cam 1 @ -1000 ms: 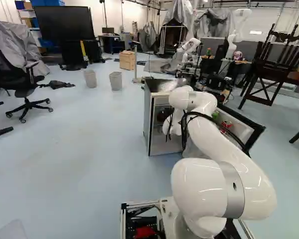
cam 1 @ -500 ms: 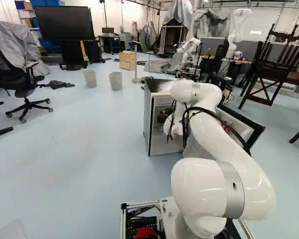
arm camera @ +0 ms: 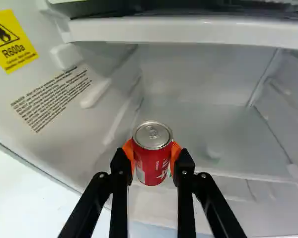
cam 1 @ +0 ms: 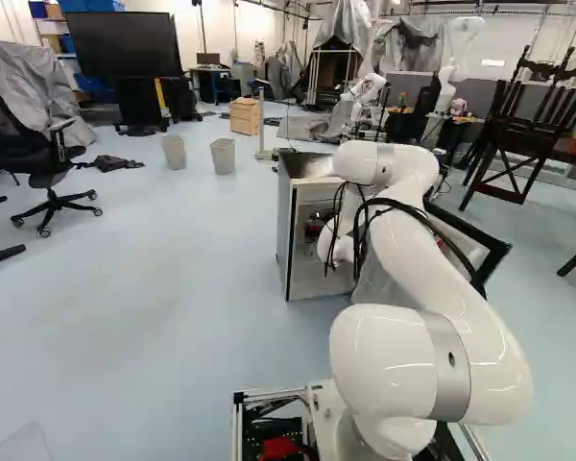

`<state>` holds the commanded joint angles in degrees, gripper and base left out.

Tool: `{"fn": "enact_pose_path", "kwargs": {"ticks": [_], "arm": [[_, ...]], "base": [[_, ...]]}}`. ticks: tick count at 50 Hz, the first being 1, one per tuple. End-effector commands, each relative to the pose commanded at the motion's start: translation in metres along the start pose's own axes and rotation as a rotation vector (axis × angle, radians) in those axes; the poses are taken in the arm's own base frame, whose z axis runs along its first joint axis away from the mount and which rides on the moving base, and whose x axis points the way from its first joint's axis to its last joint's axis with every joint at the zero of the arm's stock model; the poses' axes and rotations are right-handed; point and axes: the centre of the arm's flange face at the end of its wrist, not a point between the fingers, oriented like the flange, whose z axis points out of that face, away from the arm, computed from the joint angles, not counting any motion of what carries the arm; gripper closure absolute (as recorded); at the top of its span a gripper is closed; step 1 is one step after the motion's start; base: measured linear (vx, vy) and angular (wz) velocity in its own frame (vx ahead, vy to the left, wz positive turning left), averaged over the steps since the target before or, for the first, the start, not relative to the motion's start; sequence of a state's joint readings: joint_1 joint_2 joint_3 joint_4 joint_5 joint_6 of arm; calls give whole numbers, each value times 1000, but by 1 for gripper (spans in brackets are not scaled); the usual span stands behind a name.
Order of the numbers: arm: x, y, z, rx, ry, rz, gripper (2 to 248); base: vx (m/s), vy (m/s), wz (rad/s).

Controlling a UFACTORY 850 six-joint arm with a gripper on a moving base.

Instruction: Grab a drink from the fridge

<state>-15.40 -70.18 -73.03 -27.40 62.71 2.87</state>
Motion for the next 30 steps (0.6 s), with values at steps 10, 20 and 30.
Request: {"fn": "enact_pose_path", "kwargs": {"ticks": [10, 20, 30], "arm": [[7, -5, -23, -3, -19, 12, 157], [16, -10, -48, -6, -35, 22, 157], [24, -15, -72, -11, -49, 32, 157]], "base": [[0, 0, 0], [0, 0, 0], [0, 0, 0]]}}
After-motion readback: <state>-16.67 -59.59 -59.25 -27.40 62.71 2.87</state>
